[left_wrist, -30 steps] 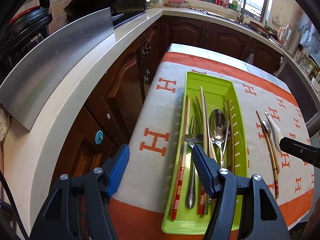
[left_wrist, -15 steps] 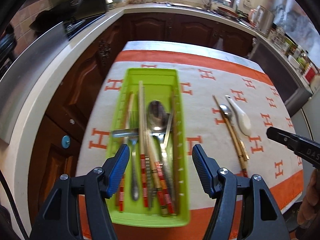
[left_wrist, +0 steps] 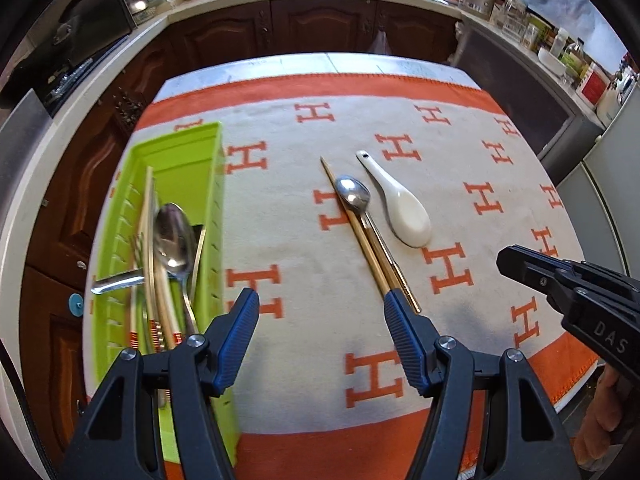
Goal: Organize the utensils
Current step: 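Grasp a wooden chopstick with the left tool and lift it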
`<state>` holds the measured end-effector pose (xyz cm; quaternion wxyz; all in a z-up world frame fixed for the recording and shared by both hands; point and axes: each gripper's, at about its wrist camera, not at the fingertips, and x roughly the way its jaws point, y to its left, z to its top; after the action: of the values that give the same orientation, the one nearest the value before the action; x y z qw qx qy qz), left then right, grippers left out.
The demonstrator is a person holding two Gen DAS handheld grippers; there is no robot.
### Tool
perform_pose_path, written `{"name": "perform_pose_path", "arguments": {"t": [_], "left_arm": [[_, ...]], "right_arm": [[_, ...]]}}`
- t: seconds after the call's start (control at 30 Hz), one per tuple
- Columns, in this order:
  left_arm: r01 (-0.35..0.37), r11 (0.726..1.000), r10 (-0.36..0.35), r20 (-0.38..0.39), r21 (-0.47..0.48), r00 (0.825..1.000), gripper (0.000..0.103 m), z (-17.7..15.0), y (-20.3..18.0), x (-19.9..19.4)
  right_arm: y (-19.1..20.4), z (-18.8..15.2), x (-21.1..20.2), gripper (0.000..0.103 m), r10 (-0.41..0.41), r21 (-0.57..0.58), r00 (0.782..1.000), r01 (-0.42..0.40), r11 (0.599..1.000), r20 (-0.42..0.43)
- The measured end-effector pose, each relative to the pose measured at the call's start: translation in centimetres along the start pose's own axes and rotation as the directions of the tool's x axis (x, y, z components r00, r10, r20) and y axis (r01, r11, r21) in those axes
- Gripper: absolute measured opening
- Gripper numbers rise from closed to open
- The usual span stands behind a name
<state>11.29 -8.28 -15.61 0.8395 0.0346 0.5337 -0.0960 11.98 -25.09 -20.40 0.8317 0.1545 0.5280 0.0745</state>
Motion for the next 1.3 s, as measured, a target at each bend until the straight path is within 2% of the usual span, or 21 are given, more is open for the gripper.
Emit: {"name": "perform_pose_path", "arguments": {"t": [0.2,0.43,1.13,1.3], "left_arm": [[0.022,0.999,-0.026,-0.089,-0.042,0.996,0.063,0.1,-0.5,3.1],[0.022,0.997,-0.032,-0.146,-0.072,0.989,0.063,0.1,-0.9,5.4],[-0.013,0.997,0.0,-0.185,-0.07,0.983,0.063,1.2,-2.3,8.1],[-0.051,0.998,0.043,-0.173,-0.039,0.984,0.063,2.1,-3.3,9.0]], "right_arm": [[-2.1,-0.4,0.5,0.008,0.019,0.031,1.0,-0.019,0.999,-0.005],[-3.8,-0.8,1.7,0.008,0.035,0.043,0.999,-0.034,0.998,-0.026],[-5.8,-1.1,3.2,0.008,0.067,0.072,0.997,-0.064,0.995,-0.041],[-5.8,-1.2,3.3,0.009,0.067,0.072,0.997,-0.064,0.995,-0.042]]}}
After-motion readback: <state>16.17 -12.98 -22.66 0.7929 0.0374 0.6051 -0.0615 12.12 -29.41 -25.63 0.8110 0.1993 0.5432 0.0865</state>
